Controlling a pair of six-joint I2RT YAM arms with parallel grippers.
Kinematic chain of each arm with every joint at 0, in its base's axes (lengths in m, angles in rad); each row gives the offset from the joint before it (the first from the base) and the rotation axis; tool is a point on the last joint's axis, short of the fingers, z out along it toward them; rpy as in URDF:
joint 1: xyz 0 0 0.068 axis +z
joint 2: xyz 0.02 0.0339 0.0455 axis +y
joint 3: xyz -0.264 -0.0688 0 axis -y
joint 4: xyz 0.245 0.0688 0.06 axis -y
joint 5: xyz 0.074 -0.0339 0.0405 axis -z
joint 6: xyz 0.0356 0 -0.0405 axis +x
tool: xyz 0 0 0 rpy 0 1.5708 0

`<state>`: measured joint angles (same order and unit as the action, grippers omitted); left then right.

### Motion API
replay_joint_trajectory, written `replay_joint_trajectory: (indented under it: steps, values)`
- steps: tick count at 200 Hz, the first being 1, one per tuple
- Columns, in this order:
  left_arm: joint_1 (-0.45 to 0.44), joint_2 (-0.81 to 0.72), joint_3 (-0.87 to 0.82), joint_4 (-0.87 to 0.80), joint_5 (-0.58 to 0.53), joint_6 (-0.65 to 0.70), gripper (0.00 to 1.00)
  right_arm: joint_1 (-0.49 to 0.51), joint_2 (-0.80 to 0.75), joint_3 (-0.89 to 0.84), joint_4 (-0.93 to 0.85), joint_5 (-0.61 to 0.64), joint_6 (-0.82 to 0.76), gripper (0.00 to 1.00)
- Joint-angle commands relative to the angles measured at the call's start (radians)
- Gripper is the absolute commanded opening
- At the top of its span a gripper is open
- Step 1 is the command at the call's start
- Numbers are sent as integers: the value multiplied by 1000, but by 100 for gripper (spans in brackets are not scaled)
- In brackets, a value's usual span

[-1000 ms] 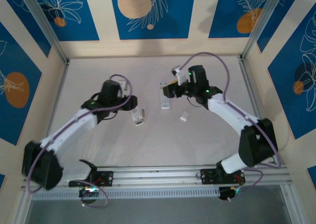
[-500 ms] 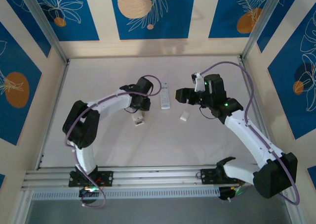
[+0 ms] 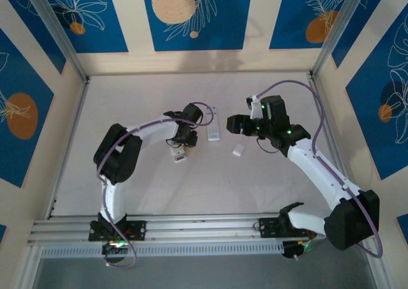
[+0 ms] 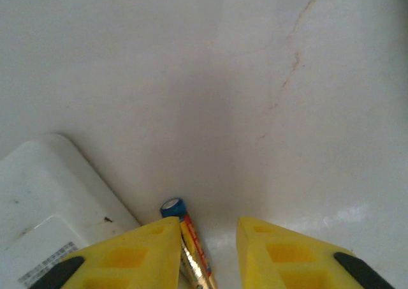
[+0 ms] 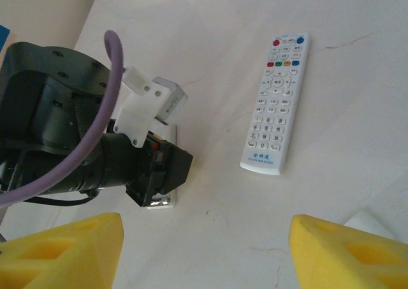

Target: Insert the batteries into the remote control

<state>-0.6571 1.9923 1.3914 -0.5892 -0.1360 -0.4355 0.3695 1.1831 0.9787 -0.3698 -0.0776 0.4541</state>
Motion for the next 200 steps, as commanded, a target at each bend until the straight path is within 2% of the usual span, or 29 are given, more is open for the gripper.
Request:
replay_joint_trajectory:
  steps: [1, 74, 113, 150, 200]
  values:
    - [-18, 30, 23, -50, 7, 2, 25, -10, 1, 0, -16, -4, 1, 70]
    - [-29, 9, -8, -75, -13, 14, 21, -30, 8, -7, -15, -20, 12, 70]
    - [-45, -87, -73, 0, -108, 5, 26, -29, 22, -6, -23, -31, 8, 70]
    - [-47, -75, -42, -78, -225, -91, 29, -33, 37, 3, -26, -38, 7, 70]
    - [-49, -15, -27, -78, -127, -102, 28, -36, 43, 6, -41, -42, -3, 70]
